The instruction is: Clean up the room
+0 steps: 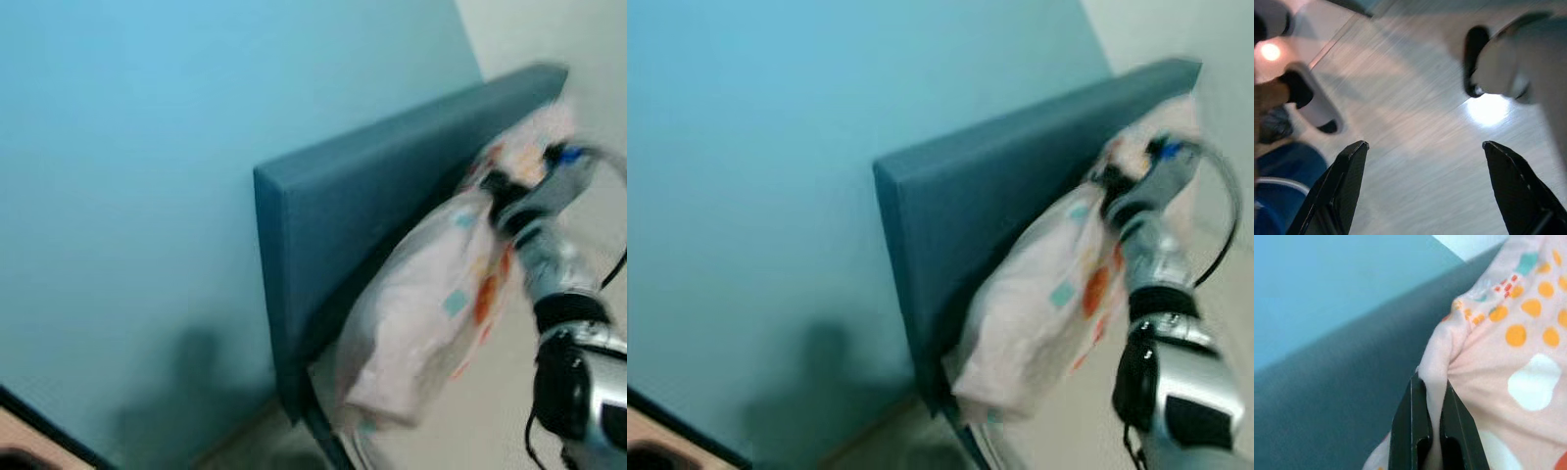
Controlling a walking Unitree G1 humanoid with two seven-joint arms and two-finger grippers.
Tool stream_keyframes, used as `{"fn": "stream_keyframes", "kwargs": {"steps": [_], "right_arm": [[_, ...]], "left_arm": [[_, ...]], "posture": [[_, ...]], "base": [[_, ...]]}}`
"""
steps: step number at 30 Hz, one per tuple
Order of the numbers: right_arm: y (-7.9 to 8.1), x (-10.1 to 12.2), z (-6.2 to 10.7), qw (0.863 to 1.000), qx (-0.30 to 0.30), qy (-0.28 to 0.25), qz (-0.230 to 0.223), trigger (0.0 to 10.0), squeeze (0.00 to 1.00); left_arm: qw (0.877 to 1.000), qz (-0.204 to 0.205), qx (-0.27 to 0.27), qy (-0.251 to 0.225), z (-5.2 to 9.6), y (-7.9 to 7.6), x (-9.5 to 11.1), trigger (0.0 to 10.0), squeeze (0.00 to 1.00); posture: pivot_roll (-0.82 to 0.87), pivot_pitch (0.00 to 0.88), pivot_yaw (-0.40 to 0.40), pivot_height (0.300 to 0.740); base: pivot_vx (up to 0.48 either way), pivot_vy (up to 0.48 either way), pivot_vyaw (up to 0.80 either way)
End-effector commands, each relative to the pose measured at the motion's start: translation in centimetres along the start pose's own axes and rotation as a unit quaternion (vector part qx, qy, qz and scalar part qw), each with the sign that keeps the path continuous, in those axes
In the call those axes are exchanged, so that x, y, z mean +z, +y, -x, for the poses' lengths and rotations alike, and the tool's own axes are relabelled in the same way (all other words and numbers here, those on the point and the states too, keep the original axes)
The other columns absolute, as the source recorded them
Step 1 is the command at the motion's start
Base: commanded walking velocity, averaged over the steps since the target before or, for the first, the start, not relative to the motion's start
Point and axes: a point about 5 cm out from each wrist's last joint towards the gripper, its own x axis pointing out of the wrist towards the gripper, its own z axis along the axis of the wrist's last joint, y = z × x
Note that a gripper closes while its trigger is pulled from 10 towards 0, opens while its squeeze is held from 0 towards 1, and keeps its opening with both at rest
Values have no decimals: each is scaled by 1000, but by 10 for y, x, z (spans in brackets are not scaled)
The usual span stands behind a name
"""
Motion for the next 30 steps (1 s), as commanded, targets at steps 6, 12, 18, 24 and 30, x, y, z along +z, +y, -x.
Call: {"fn": "stream_keyframes", "kwargs": {"steps": [6, 12, 18, 24, 30], "right_arm": [[8, 26, -10, 999, 2, -35, 0, 10000, 0], [6, 17, -9, 998, -9, -21, -54, 10000, 0], [11, 34, -14, 985, -5, -64, -160, 10000, 0], [40, 96, -23, 936, 110, -186, -278, 10000, 0], [34, 103, -18, 928, 135, -215, -273, 10000, 0]], "left_arm": [[1000, -12, -1, 0, 4, 7, -15, 10000, 0], [999, -34, -7, 10, 16, 17, -49, 10000, 0], [999, -46, -2, 18, 26, 29, -70, 10000, 0], [999, -35, 7, -25, 24, 36, -51, 10000, 0], [999, -34, 6, -40, 25, 37, -47, 10000, 0]], "posture": [[205, 176, -26, 740], [264, 302, -7, 740], [309, 348, 3, 740], [336, 367, 11, 740], [332, 370, 17, 740]], "base": [[0, 0, 0], [0, 0, 0], [0, 0, 0], [0, 0, 0], [0, 0, 0]]}}
